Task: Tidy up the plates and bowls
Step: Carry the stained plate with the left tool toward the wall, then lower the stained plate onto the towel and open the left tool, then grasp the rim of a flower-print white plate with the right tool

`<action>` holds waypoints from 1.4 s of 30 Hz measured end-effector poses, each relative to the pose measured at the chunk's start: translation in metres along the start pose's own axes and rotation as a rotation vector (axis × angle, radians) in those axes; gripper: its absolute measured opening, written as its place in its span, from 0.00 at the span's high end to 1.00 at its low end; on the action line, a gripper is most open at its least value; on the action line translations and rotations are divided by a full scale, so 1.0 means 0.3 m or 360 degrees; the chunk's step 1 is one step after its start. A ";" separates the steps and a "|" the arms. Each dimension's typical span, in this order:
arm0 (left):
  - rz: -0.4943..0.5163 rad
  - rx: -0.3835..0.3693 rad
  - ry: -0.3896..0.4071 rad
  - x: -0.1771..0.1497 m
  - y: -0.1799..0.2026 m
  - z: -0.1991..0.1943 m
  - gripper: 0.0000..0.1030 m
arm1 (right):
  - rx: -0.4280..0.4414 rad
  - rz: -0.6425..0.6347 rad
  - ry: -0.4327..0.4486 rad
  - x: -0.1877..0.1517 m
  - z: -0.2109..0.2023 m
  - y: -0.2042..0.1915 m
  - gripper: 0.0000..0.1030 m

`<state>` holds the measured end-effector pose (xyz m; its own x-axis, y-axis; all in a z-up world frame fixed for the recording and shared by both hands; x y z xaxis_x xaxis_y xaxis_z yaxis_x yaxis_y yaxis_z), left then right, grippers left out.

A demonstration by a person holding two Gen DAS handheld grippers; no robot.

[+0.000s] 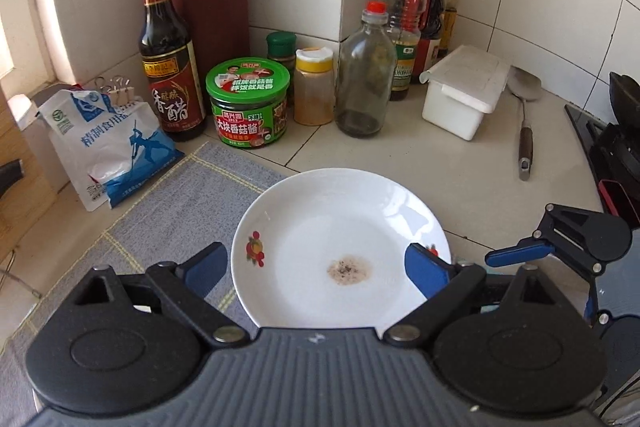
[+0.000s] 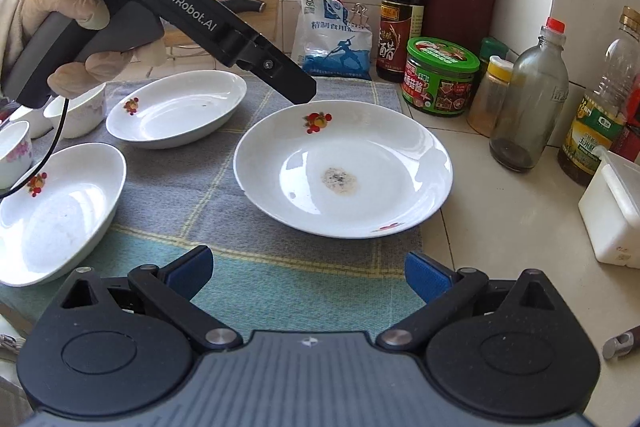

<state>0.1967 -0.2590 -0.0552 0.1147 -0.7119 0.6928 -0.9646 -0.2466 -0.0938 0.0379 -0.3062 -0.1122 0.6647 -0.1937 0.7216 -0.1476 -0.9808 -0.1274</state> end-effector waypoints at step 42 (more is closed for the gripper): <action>-0.0552 0.0638 -0.0233 -0.841 0.261 -0.494 0.04 | 0.0543 0.0069 -0.0359 -0.079 0.085 -0.436 0.00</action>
<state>0.0569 -0.0013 -0.1312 0.4692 -0.6211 0.6278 -0.7014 -0.6940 -0.1623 0.0601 -0.1740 -0.1298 0.8127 -0.1975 0.5482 0.0475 -0.9152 -0.4001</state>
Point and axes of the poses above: each gripper's, at about its wrist camera, not at the fingertips, and z roughly the way its jaws point, y to its right, x to its top, the point moved 6 cm from there along z, roughly the way its jaws point, and after that the axes turned 10 degrees about z, right-handed, at the moved point
